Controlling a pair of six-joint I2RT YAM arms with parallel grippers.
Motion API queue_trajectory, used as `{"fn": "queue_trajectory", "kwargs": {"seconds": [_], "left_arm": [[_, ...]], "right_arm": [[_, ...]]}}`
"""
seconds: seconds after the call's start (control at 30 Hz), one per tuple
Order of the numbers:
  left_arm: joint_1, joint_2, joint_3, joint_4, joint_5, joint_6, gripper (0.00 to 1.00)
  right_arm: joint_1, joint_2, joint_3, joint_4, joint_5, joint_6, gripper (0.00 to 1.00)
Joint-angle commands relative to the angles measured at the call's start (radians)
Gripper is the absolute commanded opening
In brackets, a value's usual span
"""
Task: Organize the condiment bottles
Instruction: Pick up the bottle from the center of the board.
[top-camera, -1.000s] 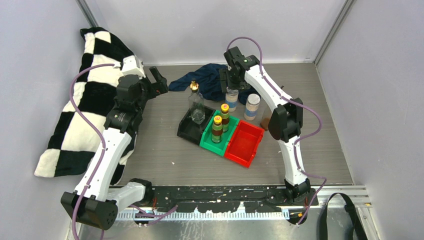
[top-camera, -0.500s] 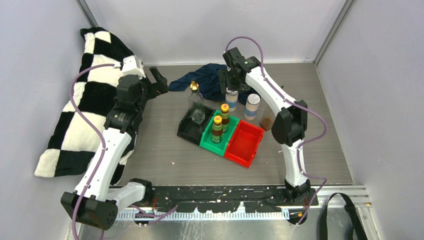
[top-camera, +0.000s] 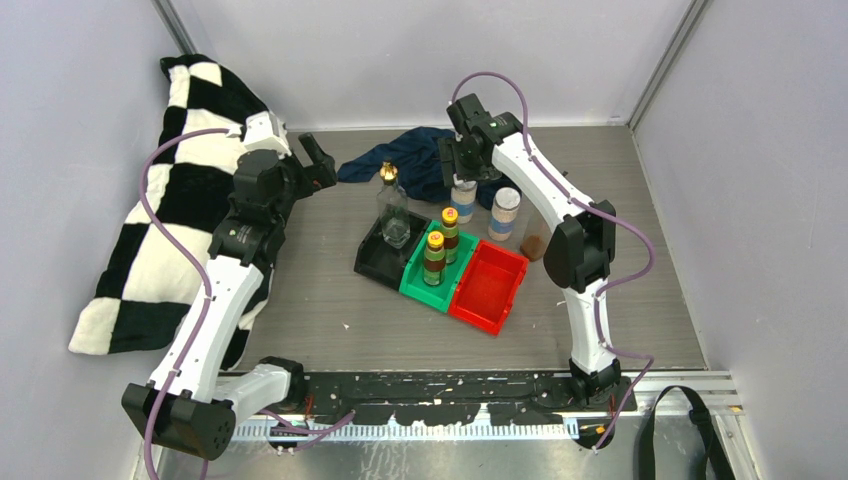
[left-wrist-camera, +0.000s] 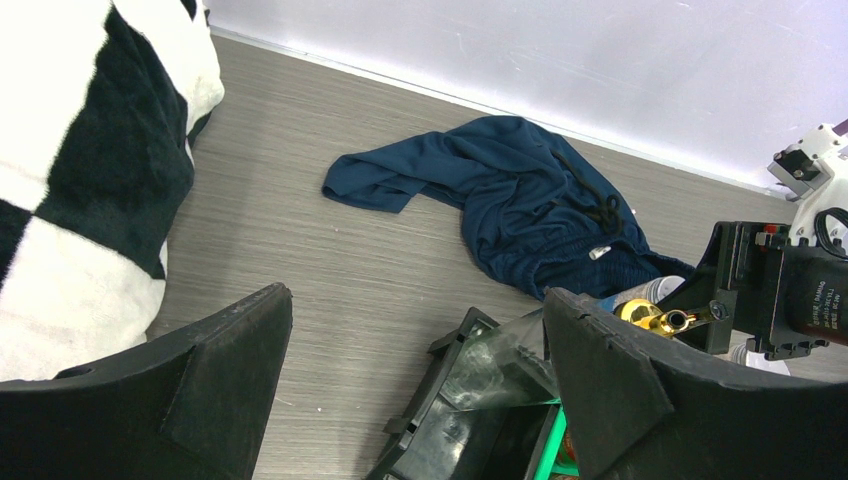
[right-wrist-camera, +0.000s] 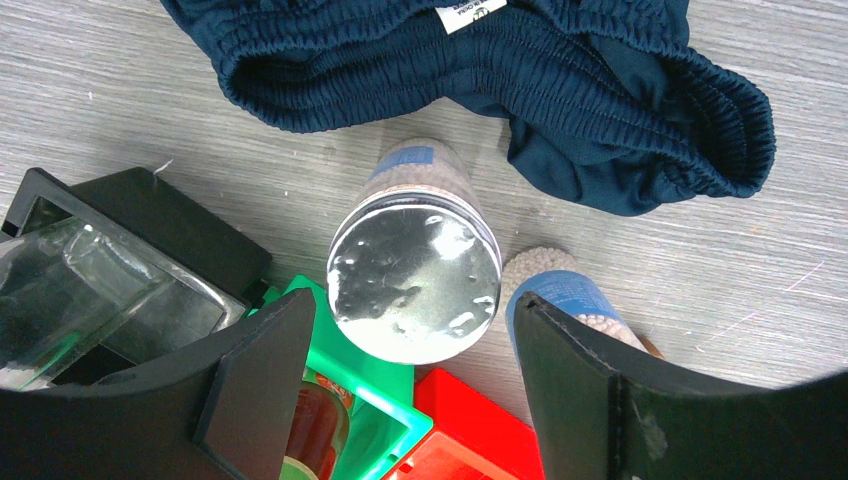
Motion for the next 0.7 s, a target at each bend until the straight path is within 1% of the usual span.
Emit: {"fn": "queue_trajectory", "kwargs": {"seconds": [0.0, 0.67], "left_arm": [[-0.004, -0.005, 0.000, 0.017, 0.011, 0.002, 0.96], [-0.003, 0.000, 0.003, 0.019, 0.013, 0.002, 0.96]], "right_arm": [[0.005, -0.021, 0.045, 0.016, 0.001, -0.008, 0.78], [0.004, 0.026, 0.076, 0.004, -0.021, -0.003, 0.74]]}}
